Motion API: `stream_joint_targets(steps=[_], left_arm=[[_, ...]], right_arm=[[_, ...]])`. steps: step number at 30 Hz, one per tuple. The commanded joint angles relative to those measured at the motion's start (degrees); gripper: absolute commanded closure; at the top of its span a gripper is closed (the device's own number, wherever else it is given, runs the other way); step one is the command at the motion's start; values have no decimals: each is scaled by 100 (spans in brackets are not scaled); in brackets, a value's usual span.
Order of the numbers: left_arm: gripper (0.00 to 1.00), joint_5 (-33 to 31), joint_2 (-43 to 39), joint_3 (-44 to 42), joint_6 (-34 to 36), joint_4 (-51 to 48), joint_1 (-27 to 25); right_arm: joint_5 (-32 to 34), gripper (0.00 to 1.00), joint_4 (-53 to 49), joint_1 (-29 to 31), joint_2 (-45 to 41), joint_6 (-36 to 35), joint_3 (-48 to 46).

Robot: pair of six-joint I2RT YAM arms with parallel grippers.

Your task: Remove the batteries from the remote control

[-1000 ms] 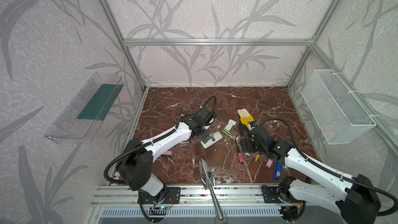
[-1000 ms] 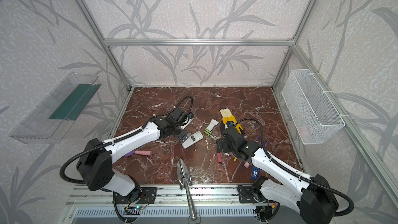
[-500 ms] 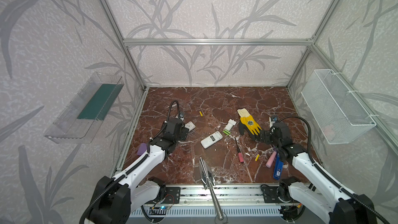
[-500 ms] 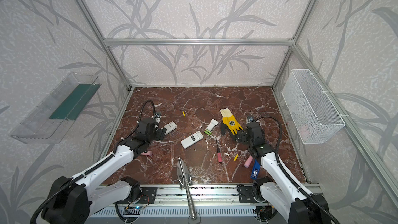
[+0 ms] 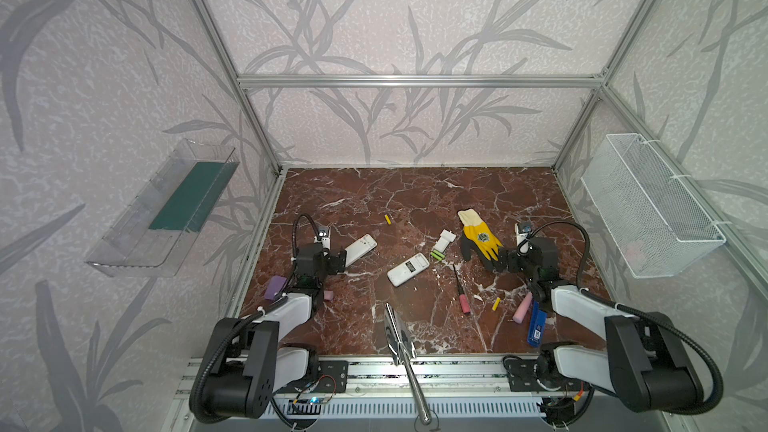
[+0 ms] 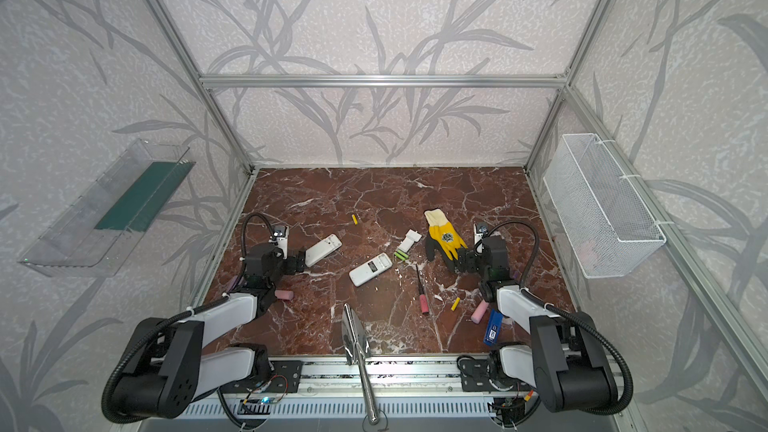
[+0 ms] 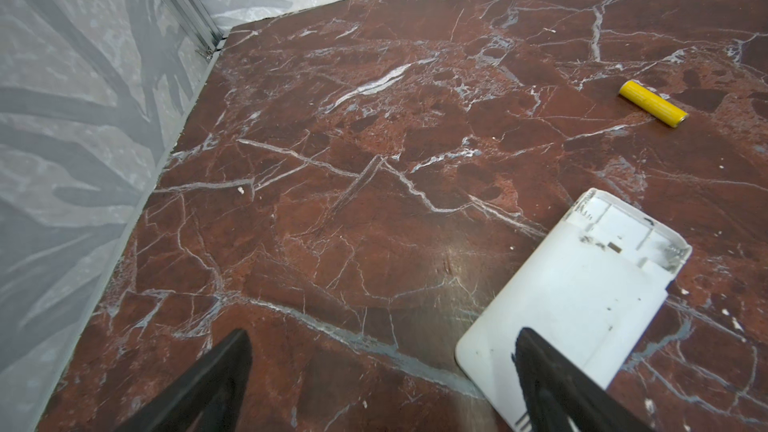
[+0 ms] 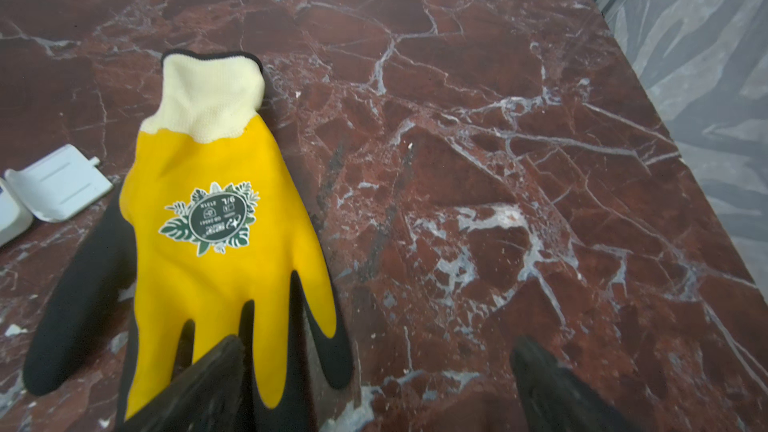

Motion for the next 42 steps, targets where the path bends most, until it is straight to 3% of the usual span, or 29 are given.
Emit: stream_joint_targets(steps=[1, 10, 14, 18, 21, 26, 42], left_arm=[[1, 586, 199, 72, -173, 1236, 165], [1, 774, 1348, 260, -503, 2288, 455], [1, 783, 1939, 122, -563, 3292, 518], [1, 648, 1791, 395, -514, 2487, 519], [1, -470, 1799, 546, -985, 2240, 518], [1, -196, 1834, 578, -833, 2226, 509], [1, -13, 1849, 565, -763, 2280, 509]], right_arm=[[-378, 1, 1262, -95, 210, -194, 7], [-938, 1, 2200, -123, 858, 68, 61], [-981, 1, 4573, -125, 2054, 102, -461], [-1182, 1, 3144, -133, 1622, -34, -84], [-1118, 1, 2678, -133, 1715, 11, 241], [-860, 1, 2810, -133, 1735, 109, 186], [-964, 1, 2908, -124, 1791, 71, 189]])
